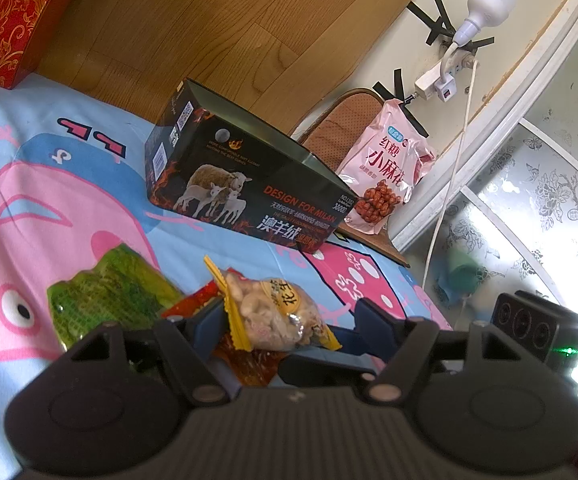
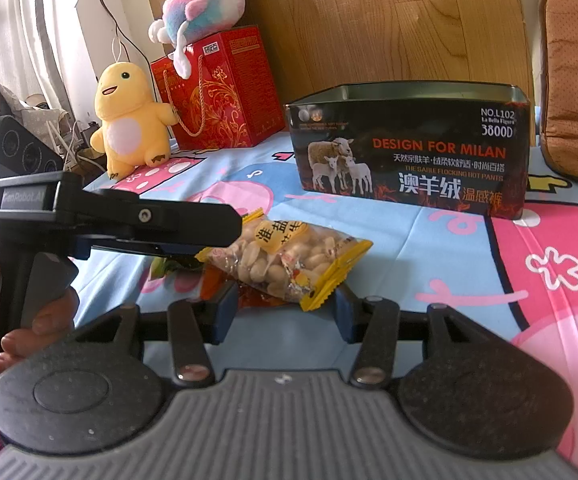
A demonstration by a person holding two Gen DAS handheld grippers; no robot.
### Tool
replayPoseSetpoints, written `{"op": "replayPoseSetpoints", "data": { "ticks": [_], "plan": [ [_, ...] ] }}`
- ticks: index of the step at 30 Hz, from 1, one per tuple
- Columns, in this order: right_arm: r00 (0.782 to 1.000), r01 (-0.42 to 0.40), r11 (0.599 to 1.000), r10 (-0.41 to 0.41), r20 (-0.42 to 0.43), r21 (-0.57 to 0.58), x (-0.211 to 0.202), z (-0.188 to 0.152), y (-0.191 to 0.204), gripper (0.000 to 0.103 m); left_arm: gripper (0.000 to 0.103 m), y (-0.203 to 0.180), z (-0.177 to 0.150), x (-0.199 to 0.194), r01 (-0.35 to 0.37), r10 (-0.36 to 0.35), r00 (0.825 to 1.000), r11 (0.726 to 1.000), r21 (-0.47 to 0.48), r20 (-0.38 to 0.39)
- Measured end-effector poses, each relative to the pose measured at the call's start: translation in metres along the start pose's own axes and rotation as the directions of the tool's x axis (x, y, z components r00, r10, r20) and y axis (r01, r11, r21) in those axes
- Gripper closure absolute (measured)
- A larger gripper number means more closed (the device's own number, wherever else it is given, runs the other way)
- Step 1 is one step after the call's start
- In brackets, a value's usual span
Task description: Organize snacks
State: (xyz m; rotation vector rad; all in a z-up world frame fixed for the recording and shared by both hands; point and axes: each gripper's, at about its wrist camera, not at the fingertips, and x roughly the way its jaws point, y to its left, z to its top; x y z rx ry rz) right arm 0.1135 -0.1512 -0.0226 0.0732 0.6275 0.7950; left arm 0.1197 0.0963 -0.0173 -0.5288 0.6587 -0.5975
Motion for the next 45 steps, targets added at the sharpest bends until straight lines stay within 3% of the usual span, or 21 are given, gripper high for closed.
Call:
{"op": "replayPoseSetpoints", "data": {
  "ticks": [13,16,21,26,29,31,33,34,35,36,38,42,45],
  "plan": [
    [1.000,0.002,1.000,-0.002,0.000,-0.004,0.000,0.000,0.001,0.050,0.032,-0.001,0.000,0.000,0.002,-0.002,1.000,1.000,0.006,0.003],
    [1.000,0.016,1.000,-0.016,0.010,-0.005,-0.001,0.000,0.002,0.059,0.032,-0.004,-0.001,-0.002,0.000,-0.001,1.000,1.000,0.017,0.012],
    [0.995,0.002,1.000,-0.004,0.104,0.024,-0.017,-0.003,0.001,0.062,0.032,-0.020,0.008,-0.012,0.025,-0.026,0.998,0.999,0.032,0.058],
    [0.974,0.004,1.000,-0.008,0.228,0.022,-0.034,0.020,-0.002,0.064,0.032,-0.045,0.055,-0.005,0.027,-0.037,0.995,0.994,0.102,0.094],
    [0.953,0.091,0.994,-0.069,0.294,-0.062,-0.035,0.049,-0.004,0.064,0.030,-0.067,0.094,0.018,0.011,-0.035,0.992,0.983,0.184,0.124],
    [0.939,0.179,0.979,-0.139,0.313,-0.101,-0.029,0.069,-0.010,0.062,0.020,-0.074,0.117,0.046,-0.002,-0.023,0.993,0.979,0.206,0.117],
    [0.911,0.275,0.952,-0.214,0.353,-0.132,-0.022,0.085,-0.023,0.057,0.023,-0.073,0.129,0.075,-0.069,0.046,0.993,0.973,0.222,0.104],
    [0.894,0.335,0.934,-0.273,0.354,-0.127,-0.016,0.090,-0.032,0.047,0.026,-0.071,0.130,0.082,-0.106,0.089,0.992,0.973,0.207,0.093],
    [0.885,0.379,0.919,-0.328,0.332,-0.103,-0.010,0.094,-0.043,0.047,0.027,-0.067,0.130,0.083,-0.108,0.095,0.992,0.978,0.177,0.081],
    [0.881,0.398,0.915,-0.363,0.304,-0.060,-0.008,0.096,-0.053,0.047,0.027,-0.061,0.128,0.078,-0.068,0.057,0.995,0.987,0.145,0.079],
    [0.897,0.326,0.945,-0.322,0.302,0.038,-0.023,0.087,-0.066,0.047,0.027,-0.052,0.118,0.056,-0.049,0.035,0.993,0.991,0.122,0.110],
    [0.922,0.207,0.973,-0.230,0.311,0.104,-0.048,0.058,-0.068,0.047,0.027,-0.021,0.099,-0.001,-0.086,0.078,0.983,0.995,0.041,0.163],
    [0.957,0.090,0.984,-0.128,0.260,0.153,-0.047,0.042,-0.060,0.047,0.027,0.005,0.077,-0.042,-0.136,0.145,0.971,0.989,-0.058,0.191]
  ]
}}
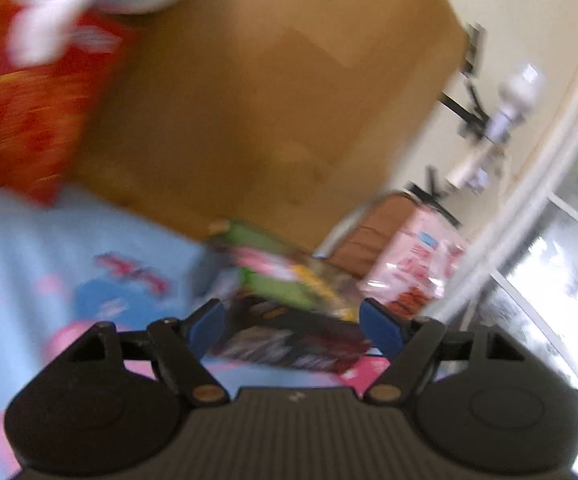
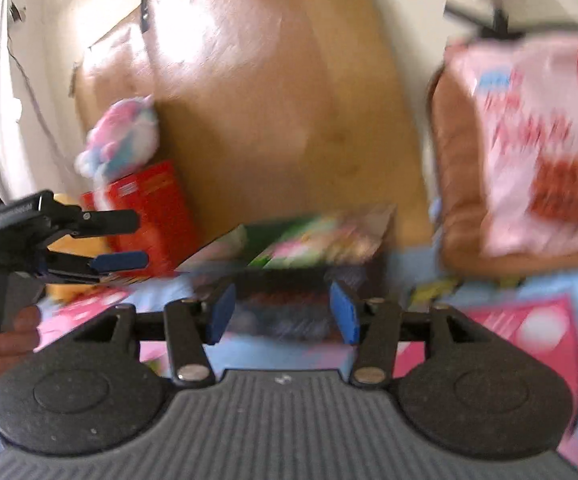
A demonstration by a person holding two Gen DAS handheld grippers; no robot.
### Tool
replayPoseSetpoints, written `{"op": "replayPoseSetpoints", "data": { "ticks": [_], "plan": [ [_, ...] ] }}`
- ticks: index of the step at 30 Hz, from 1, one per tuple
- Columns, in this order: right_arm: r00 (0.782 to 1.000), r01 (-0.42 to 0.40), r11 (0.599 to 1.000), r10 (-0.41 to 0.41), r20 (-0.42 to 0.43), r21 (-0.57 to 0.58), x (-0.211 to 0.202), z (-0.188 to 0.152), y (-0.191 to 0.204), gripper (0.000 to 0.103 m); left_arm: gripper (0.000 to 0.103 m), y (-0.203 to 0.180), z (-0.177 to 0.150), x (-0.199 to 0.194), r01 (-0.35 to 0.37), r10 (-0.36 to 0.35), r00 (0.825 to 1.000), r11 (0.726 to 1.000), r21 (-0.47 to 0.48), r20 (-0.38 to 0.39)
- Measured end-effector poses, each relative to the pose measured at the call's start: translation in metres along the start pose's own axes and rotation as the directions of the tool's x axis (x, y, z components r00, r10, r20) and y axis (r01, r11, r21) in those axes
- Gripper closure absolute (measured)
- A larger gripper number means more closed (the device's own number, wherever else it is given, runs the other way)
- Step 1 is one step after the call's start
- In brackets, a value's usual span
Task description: Organize snacks
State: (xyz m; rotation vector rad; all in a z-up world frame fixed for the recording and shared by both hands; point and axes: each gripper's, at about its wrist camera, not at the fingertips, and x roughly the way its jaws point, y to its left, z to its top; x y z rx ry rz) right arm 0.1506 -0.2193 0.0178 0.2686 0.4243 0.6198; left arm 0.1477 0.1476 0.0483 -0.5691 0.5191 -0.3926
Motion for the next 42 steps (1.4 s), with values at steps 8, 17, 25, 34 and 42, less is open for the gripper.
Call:
{"op": "replayPoseSetpoints", "data": {
  "ticks": [8,17,25,34,42],
  "plan": [
    [0.969,-0.169,0.986,0.168,-0.179,0.013,0.028,-0.031,0.057,0.048,0.027,0.047,-0.042,-0.059,-0.079,0.077,0.997,0.983,-0.163,-0.016],
    [0.930,-0.244,0.955,0.181,-0.320,-0.171,0.085,-0.025,0.119,0.048,0.027,0.057,-0.077,-0.056,-0.002,-0.023,0.996,0.959,-0.283,-0.085],
    [0.904,-0.164,0.982,0.189,-0.384,0.099,0.108,-0.033,0.070,0.087,0.032,0.047,-0.084,-0.043,-0.006,-0.019,0.994,0.972,-0.237,-0.103],
    [0.902,-0.191,0.965,0.246,-0.355,0.183,0.062,-0.053,0.056,0.102,0.048,0.030,-0.087,0.000,0.065,-0.086,0.988,0.985,-0.157,-0.131],
    [0.911,-0.184,0.972,0.225,-0.347,0.147,0.066,-0.054,0.059,0.102,0.047,0.044,-0.087,-0.008,0.117,-0.141,0.986,0.964,-0.237,-0.086]
  ]
}}
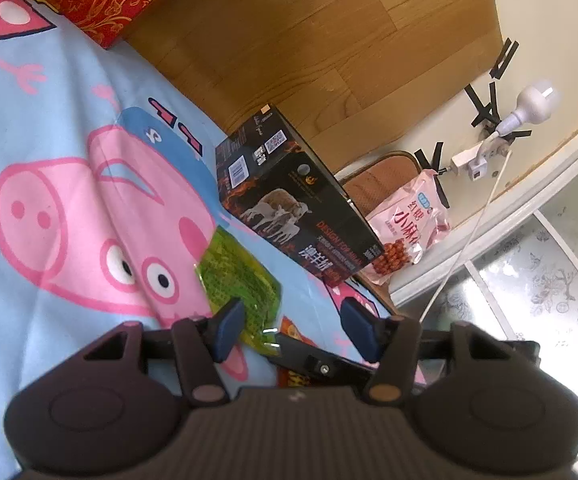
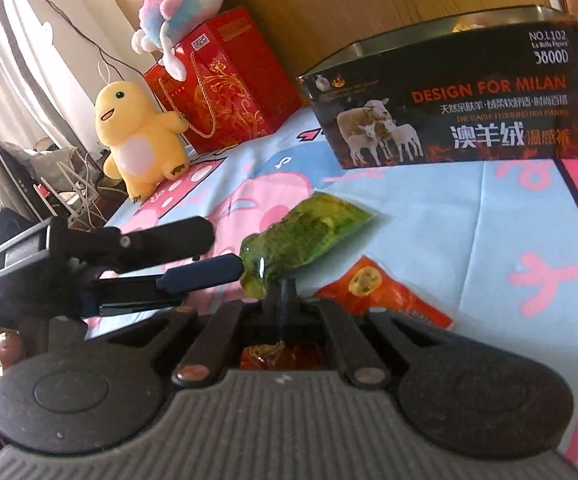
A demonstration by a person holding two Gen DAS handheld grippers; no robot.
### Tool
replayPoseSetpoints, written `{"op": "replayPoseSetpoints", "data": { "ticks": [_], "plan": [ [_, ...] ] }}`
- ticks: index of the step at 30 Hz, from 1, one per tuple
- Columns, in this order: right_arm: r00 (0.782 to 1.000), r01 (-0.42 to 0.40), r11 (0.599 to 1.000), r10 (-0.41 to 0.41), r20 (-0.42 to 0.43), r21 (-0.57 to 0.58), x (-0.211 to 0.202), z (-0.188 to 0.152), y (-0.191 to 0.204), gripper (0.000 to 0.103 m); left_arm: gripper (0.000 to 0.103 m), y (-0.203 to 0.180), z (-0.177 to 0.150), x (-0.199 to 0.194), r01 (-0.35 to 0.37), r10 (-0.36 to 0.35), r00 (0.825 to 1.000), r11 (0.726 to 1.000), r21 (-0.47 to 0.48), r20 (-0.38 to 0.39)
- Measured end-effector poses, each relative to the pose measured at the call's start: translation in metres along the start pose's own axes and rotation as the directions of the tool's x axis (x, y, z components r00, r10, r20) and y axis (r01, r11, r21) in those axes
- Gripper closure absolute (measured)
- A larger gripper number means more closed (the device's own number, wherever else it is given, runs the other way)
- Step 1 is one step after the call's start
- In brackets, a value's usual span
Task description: Organize snacks
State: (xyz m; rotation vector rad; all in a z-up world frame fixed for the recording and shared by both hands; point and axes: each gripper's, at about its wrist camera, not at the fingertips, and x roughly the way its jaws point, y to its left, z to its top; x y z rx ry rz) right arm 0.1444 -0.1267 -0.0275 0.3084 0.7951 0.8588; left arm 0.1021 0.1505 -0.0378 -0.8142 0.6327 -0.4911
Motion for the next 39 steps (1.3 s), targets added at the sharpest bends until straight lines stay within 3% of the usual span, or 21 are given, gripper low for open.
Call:
{"op": "replayPoseSetpoints", "data": {
  "ticks": [7,12,17,23,28,39],
  "plan": [
    [0.999,-0.031,0.999,0.031,0.011,0.028,-0.007,-0.002,-0.006,0.095,0.040,0.005,0.000,-0.013,0.009,-0.007,0.997,1.000,-0.029,0.072],
    [0.997,-0.062,0.990,0.055,0.061,0.123,-0.020,-0.001,-0.019,0.082,0.040,0.009,0.003,-0.015,-0.001,0.006,0.996,0.998,-0.058,0.087],
    [0.997,-0.038,0.985,0.025,0.080,0.167,-0.029,0.000,-0.025,0.083,0.040,0.006,0.012,-0.003,-0.041,0.044,0.998,0.998,-0.051,0.046],
    [1.000,-0.021,0.978,0.023,-0.006,0.206,-0.011,0.015,-0.027,0.082,0.046,0.005,0.019,0.014,-0.060,0.060,0.998,0.998,-0.021,0.013],
    [0.995,-0.098,0.955,0.102,0.000,0.279,0.007,0.018,-0.032,0.082,0.047,0.014,0.019,0.012,0.023,-0.023,1.000,0.998,-0.062,0.003],
    [0.995,-0.103,0.938,0.091,0.052,0.330,0.011,0.019,-0.034,0.086,0.047,0.014,0.019,0.014,0.044,-0.044,0.999,0.997,-0.067,0.001]
  ]
}}
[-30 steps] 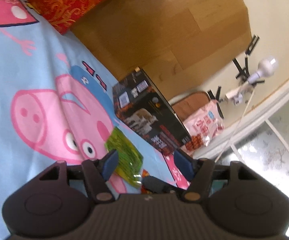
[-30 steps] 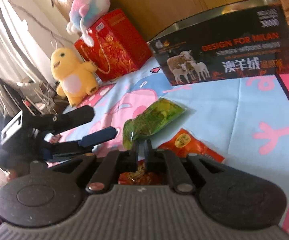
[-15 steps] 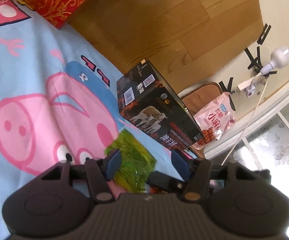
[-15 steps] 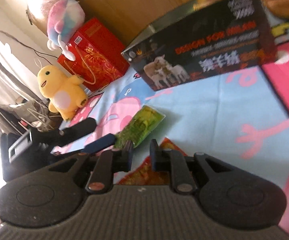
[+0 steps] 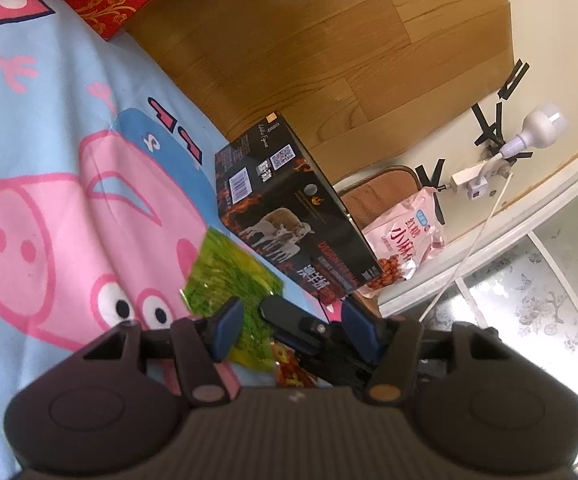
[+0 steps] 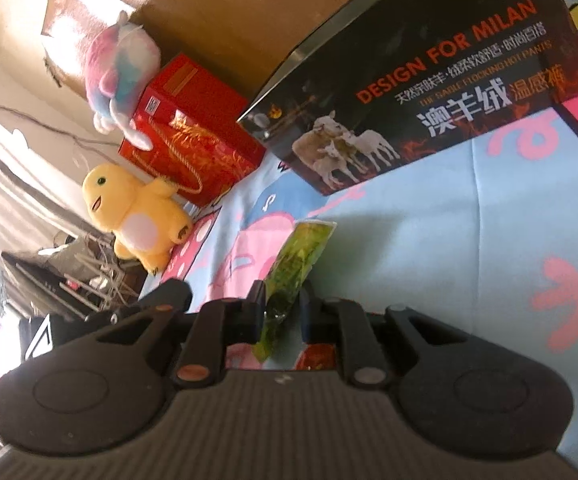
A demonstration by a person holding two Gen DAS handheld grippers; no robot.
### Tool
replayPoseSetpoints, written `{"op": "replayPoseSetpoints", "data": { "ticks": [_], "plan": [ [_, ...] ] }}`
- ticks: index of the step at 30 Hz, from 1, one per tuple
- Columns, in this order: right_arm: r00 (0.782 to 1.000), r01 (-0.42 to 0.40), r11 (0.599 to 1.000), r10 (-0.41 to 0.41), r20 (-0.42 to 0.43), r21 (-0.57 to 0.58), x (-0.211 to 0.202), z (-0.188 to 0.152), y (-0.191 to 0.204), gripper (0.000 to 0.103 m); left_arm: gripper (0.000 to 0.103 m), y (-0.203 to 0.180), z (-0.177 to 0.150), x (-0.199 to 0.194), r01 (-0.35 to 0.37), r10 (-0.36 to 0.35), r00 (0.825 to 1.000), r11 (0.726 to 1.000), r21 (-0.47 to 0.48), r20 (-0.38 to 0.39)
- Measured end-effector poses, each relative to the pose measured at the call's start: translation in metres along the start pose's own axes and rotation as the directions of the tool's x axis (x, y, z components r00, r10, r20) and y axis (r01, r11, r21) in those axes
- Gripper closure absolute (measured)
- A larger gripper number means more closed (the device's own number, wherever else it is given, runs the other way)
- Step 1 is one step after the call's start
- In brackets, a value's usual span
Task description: Organize snacks
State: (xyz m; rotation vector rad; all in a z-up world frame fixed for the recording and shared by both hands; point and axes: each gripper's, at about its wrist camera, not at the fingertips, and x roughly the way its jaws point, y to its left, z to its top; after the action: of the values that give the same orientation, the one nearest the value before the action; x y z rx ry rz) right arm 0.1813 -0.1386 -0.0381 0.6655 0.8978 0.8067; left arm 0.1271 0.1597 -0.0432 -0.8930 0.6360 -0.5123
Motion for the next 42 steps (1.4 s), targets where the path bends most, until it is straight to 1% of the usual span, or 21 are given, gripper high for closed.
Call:
{"op": "replayPoseSetpoints", "data": {
  "ticks": [2,5,7,8,12,15,17,20,23,34,38,42],
  "plan": [
    [1.000,0.008,1.000,-0.008,0.004,-0.006,0.003,0.000,0.003,0.085,0.047,0.001,0.000,0.000,0.002,-0.002,1.000,1.000,-0.002,0.000],
    [1.000,0.020,0.999,-0.019,0.009,-0.035,0.003,-0.001,0.007,0.086,0.043,0.000,0.000,-0.002,0.012,-0.012,1.000,1.000,-0.001,0.002],
    [0.999,0.017,0.999,-0.016,0.033,-0.039,-0.001,-0.001,0.007,0.087,0.037,0.000,0.000,-0.004,0.019,-0.019,1.000,1.000,0.001,0.012],
    [0.998,0.006,0.999,-0.004,0.056,-0.034,-0.005,-0.001,0.006,0.089,0.036,-0.001,-0.001,-0.005,0.019,-0.019,1.000,1.000,0.005,0.017],
    [0.988,-0.092,0.994,0.085,0.131,0.052,-0.020,0.001,-0.010,0.092,0.034,-0.003,-0.001,-0.006,0.008,-0.008,1.000,1.000,0.021,0.019],
    [0.974,-0.185,0.972,0.162,0.160,0.144,-0.026,0.003,-0.027,0.093,0.033,-0.003,-0.002,-0.006,0.006,-0.006,1.000,1.000,0.025,0.021],
    [0.967,-0.220,0.955,0.186,0.175,0.199,-0.026,0.003,-0.035,0.093,0.031,-0.005,-0.003,-0.006,0.001,-0.001,1.000,0.999,0.037,0.020],
    [0.963,-0.247,0.936,0.208,0.174,0.251,-0.025,0.004,-0.043,0.093,0.029,-0.008,-0.004,-0.004,-0.011,0.010,1.000,0.998,0.058,0.016],
    [0.963,-0.252,0.932,0.214,0.164,0.260,-0.025,0.005,-0.044,0.093,0.028,-0.008,-0.004,-0.004,-0.011,0.010,1.000,0.998,0.060,0.015],
    [0.967,-0.237,0.943,0.205,0.150,0.234,-0.025,0.006,-0.037,0.093,0.028,-0.009,-0.004,-0.003,-0.015,0.014,1.000,0.998,0.065,0.013],
    [0.973,-0.205,0.959,0.178,0.145,0.195,-0.025,0.006,-0.032,0.093,0.028,-0.009,-0.004,-0.003,-0.015,0.014,1.000,0.998,0.065,0.013],
    [0.979,-0.165,0.978,0.147,0.141,0.128,-0.025,0.004,-0.022,0.092,0.028,-0.009,-0.004,-0.004,-0.015,0.014,1.000,0.998,0.064,0.013]
  ]
}}
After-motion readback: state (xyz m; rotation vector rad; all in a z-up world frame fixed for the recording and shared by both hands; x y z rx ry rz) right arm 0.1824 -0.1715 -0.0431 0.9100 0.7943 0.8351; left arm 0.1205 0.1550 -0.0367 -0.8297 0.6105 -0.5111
